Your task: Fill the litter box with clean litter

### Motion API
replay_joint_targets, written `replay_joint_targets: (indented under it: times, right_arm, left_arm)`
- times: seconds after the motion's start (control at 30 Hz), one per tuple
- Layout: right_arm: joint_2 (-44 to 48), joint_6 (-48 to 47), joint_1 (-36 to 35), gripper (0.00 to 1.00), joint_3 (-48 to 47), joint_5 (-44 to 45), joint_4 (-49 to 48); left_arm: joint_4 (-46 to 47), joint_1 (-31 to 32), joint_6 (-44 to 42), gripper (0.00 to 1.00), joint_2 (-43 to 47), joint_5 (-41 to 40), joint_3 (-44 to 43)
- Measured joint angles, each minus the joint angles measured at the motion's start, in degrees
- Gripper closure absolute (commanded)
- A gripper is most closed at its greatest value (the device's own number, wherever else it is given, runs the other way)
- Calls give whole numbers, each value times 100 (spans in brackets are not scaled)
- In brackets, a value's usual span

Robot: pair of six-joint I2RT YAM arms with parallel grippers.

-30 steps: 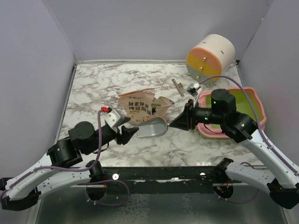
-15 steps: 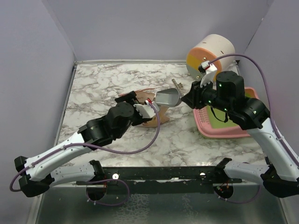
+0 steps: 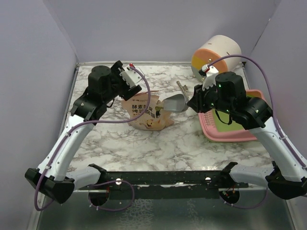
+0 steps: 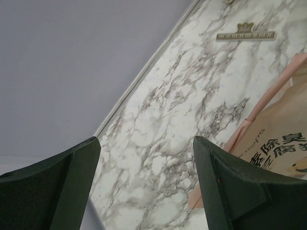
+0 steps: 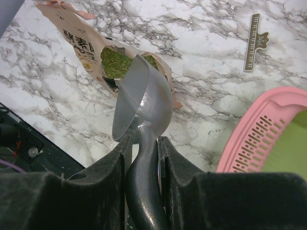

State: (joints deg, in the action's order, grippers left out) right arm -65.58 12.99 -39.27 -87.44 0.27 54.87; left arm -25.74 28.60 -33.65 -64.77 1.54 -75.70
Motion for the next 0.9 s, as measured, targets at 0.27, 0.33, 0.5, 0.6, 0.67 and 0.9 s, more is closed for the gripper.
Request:
replay_joint_targets:
  times: [0.27, 0.33, 0.5, 0.6, 0.67, 0.9]
  right_arm:
    - [-74, -109, 0, 99, -267, 61, 195]
    - [-105, -138, 0, 99, -354, 83, 214]
    - [-219, -197, 0, 99, -483, 101, 219]
    - [-306, -236, 0, 99, -531, 101, 247]
    - [-345, -243, 0, 99, -542, 98, 271]
    - [-369, -282, 0, 99, -605, 76, 400]
  left_arm:
    - [-339, -1263, 195, 23, -310, 2699, -254]
    - [-365, -1403, 225, 25, -369, 3217, -254]
    - [-369, -1565, 356, 28, -599, 4197, -101]
    - [-380, -1587, 448, 28, -678, 4516, 166]
    - [-380, -1589, 490, 28, -684, 4610, 367]
    - [-11, -1589, 656, 28, -623, 4640, 1038]
